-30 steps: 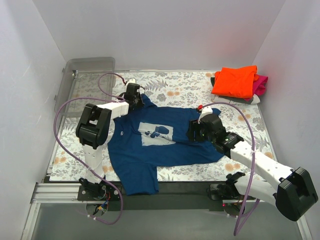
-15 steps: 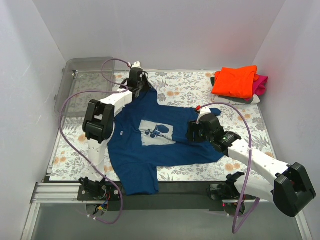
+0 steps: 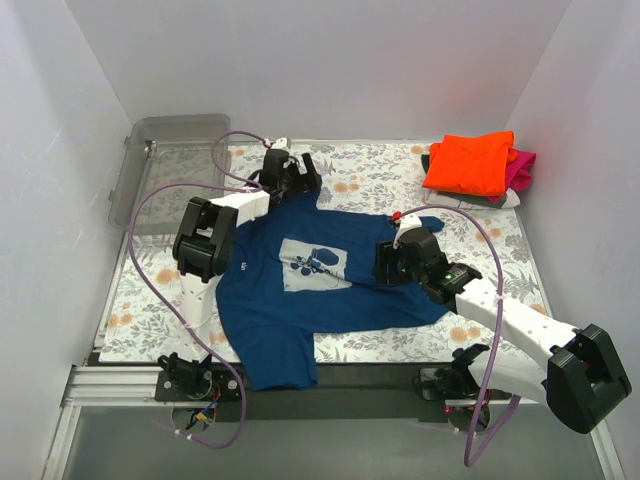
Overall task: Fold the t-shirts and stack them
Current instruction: Flatten the tshirt out
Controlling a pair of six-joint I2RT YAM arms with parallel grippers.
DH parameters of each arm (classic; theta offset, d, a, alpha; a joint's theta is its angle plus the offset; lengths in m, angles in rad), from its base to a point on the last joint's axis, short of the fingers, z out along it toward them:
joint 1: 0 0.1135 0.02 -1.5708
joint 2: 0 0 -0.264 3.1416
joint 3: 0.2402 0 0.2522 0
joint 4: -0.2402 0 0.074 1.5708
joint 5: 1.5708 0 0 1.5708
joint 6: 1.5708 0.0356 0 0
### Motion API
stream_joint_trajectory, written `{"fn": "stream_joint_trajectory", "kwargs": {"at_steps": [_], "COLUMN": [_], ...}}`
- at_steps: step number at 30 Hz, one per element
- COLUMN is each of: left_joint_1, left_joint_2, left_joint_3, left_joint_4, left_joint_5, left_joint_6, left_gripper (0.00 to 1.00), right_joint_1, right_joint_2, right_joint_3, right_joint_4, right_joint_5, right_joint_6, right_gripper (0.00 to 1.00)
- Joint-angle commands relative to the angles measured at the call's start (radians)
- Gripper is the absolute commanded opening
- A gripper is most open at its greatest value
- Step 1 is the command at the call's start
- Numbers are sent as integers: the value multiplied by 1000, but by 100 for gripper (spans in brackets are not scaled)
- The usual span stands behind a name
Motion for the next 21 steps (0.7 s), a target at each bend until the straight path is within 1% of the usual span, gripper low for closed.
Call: {"fn": "stream_joint_trajectory", "kwargs": {"at_steps": [1, 3, 6, 9, 12, 14, 16, 17, 19, 21], "left_joint_1": [-1, -1, 0, 15, 40, 51, 54, 52, 54, 54], "left_joint_2": [-199, -251, -289, -267, -215, -184, -165, -152, -139, -122], "left_joint_3": [-132, -166, -215, -195, -151, -134, -106, -99, -79, -62], "left_joint_4": [73, 78, 78, 51, 29, 29, 23, 23, 26, 21], "left_joint_5": [-154, -219, -289, -298, -286, -266, -258, -258, -248, -243], "left_joint_6": [58, 80, 98, 111, 114, 118, 129, 134, 143, 150], "left_gripper": [93, 93, 94, 94, 89, 81, 76, 70, 67, 61], "right_joint_1": [2, 2, 2, 2, 2, 2, 2, 2, 2, 2], "right_joint_2": [-15, -9, -1, 2, -2, -12, -19, -19, -21, -19], "right_joint_3": [9, 10, 12, 10, 7, 0, -5, -7, -10, -10], "right_joint_4": [39, 38, 44, 51, 52, 52, 52, 52, 52, 52], "right_joint_5": [17, 14, 6, -6, -9, -6, -3, -1, -1, -3], "right_joint_6": [-1, -3, -3, -3, -1, 0, 4, 4, 7, 8], "right_gripper": [54, 54, 54, 54, 54, 54, 54, 54, 53, 54]}}
